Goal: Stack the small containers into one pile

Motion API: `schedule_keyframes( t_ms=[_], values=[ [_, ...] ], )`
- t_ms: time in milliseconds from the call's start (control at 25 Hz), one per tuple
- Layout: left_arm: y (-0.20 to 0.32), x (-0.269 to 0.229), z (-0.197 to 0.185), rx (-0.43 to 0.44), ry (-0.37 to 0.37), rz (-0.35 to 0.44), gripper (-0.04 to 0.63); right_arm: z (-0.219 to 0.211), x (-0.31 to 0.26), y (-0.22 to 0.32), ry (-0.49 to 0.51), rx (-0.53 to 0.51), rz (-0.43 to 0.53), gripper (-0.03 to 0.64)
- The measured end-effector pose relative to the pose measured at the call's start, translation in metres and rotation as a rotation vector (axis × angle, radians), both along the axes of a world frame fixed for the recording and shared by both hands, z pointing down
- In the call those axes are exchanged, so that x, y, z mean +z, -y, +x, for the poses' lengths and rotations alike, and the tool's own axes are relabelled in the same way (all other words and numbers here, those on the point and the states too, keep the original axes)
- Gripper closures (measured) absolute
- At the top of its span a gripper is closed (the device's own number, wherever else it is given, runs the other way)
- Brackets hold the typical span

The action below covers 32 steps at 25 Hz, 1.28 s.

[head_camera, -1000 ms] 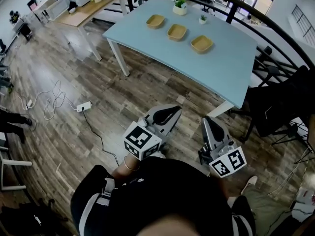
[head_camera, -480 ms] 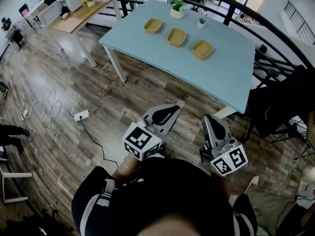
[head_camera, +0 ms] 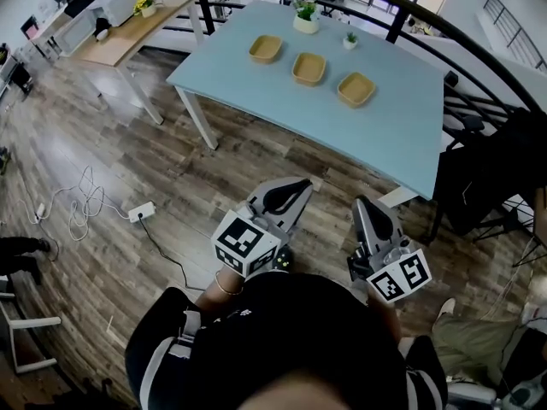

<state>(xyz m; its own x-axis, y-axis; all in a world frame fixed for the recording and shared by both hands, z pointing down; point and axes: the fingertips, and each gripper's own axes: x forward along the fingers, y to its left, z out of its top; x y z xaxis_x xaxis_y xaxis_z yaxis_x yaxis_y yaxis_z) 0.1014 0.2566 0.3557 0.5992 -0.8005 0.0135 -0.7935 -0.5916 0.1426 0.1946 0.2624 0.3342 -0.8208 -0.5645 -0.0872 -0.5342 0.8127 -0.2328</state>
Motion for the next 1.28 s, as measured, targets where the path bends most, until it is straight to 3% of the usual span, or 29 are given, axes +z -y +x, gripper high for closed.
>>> schedule_keyframes(
  t_ms=[480, 680, 1280],
  values=[
    [0.014, 0.012, -0.015, -0.004, -0.029, -0.033, 0.574, -0.008, 0.012, 0.012, -0.022, 0.019, -0.043, 0.617],
    [0.026, 0.014, -0.033, -0.053, -0.014, -0.044, 0.574, -0.021, 0.014, 0.035, -0.009, -0.017, -0.048, 0.617],
    [0.126, 0.011, -0.071, -0.169, 0.015, -0.058, 0.574, -0.056, 0.016, 0.151, 0.026, -0.121, -0.072, 0.617]
  ],
)
